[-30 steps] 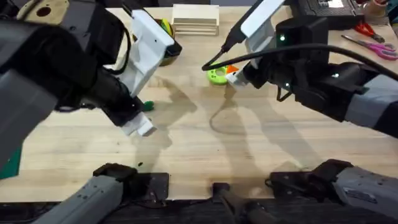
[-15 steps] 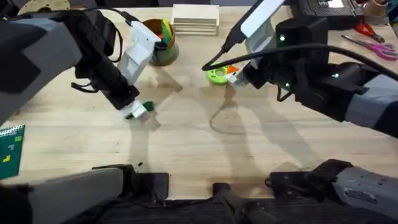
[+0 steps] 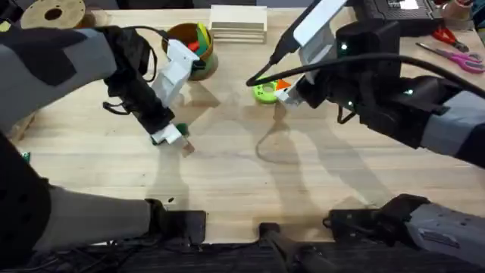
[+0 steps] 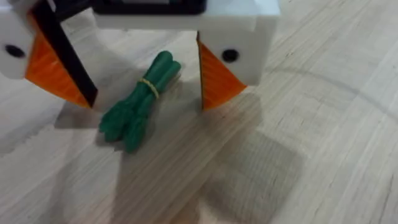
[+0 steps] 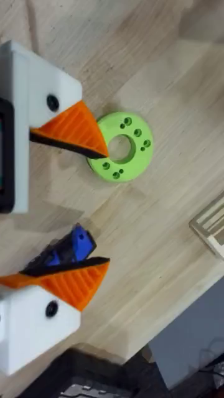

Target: Pick up the gripper from the table and insert it into the empty holder that is missing its gripper. Then pick up a screw, insert it into the mounting hole, and use the screwdriver to tighten it. Finally, clean up the table by picking up the vegetable and placing it into the bucket.

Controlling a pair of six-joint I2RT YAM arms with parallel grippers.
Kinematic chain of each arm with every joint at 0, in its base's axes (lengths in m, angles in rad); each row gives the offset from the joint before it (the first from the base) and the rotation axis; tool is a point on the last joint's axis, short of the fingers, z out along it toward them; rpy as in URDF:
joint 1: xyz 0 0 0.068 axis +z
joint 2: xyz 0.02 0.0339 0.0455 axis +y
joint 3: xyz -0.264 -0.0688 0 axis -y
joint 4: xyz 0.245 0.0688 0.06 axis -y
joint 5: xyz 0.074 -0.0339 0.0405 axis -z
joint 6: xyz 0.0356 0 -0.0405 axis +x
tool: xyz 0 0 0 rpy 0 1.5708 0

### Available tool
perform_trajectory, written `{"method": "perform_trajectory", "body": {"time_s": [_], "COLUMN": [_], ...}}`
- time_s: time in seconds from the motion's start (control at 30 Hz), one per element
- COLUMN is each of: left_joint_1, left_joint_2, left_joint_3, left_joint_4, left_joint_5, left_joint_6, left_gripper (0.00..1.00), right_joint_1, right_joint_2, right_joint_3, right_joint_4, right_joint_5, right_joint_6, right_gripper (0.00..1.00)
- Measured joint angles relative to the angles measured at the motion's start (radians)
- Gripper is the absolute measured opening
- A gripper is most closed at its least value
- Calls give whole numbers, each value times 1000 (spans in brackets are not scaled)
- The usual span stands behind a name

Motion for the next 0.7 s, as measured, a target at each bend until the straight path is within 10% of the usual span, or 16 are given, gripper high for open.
{"method": "perform_trajectory", "body": {"time_s": [0.7], "left_joint_1": [20], "left_joint_2": [-2], "left_joint_3": [-24], "left_joint_4": [32], "left_joint_5": [1], "left_joint_6": [6], "left_gripper": [987], "right_joint_1": [0], "right_joint_2": [0], "right_joint_3": [0], "right_joint_4": [0], "right_joint_5": [0], "right_joint_6": [0], "right_gripper": [926]}}
